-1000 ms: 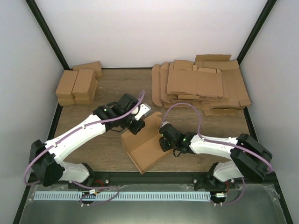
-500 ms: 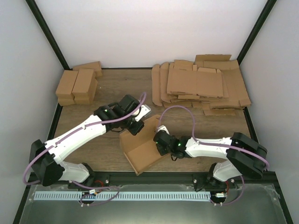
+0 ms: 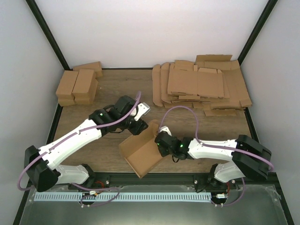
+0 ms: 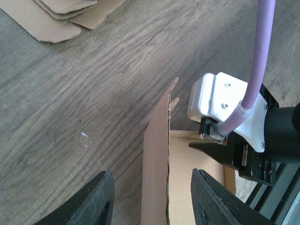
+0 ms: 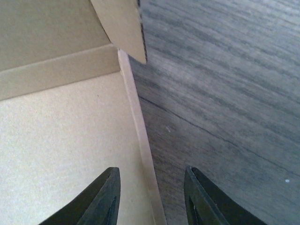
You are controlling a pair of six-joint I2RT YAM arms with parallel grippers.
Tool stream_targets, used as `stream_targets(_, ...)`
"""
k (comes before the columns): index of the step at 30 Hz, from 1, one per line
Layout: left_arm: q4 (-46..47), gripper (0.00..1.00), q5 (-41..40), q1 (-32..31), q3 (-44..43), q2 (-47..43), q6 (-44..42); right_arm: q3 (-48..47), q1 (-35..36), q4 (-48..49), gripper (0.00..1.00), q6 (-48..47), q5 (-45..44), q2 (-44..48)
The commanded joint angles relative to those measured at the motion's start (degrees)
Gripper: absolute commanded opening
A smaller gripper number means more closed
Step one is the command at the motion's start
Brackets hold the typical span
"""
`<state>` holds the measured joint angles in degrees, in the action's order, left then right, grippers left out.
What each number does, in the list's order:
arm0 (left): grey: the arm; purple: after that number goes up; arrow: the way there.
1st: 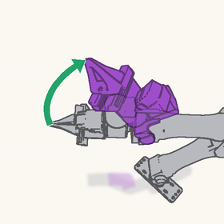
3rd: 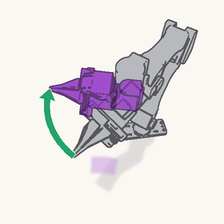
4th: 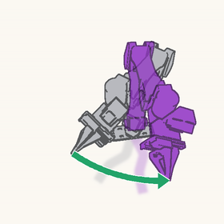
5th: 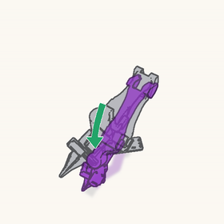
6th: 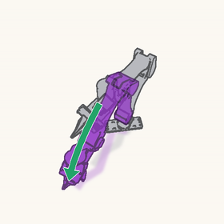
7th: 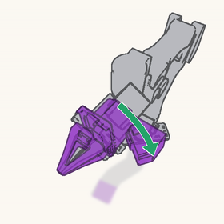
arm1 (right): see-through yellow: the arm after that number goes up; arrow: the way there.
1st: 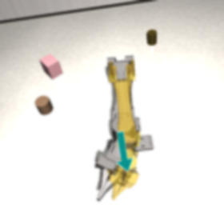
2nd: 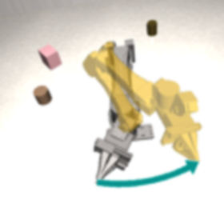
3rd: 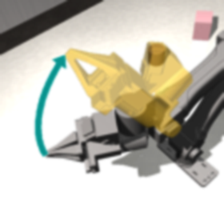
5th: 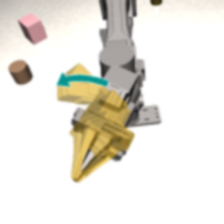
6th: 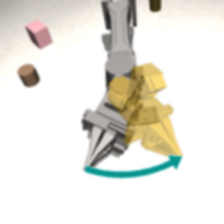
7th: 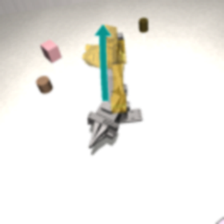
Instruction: Fold the paper box
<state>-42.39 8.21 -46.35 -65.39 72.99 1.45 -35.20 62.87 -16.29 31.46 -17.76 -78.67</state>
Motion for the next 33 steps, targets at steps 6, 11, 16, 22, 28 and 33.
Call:
stream_targets(6,0.8,0.48,-0.1,-1.3,1.4,-0.4,1.0,-0.2,0.4,-3.0,0.36,4.5,1.5,0.5)
stream_targets(11,0.6,0.48,-1.3,-1.3,1.1,-1.3,1.5,-1.5,0.5,-2.4,0.3,3.9,0.6,-3.2)
stream_targets(16,0.7,0.57,-5.6,-1.3,0.9,-5.0,4.4,-1.3,0.5,-1.4,0.14,4.6,-0.2,-3.2)
stream_targets(22,1.7,0.75,-15.1,-1.3,0.1,-14.3,13.6,-3.0,0.4,-5.8,0.01,12.4,-5.6,-1.5)
stream_targets(28,3.6,0.92,-20.8,-1.4,4.8,-22.6,23.1,-7.1,-3.2,-8.0,0.01,19.3,-6.5,-3.2)
stream_targets(33,5.2,1.0,-26.1,-1.2,12.1,-27.0,30.4,-11.7,-6.8,-8.8,0.06,22.3,-7.9,-7.0)
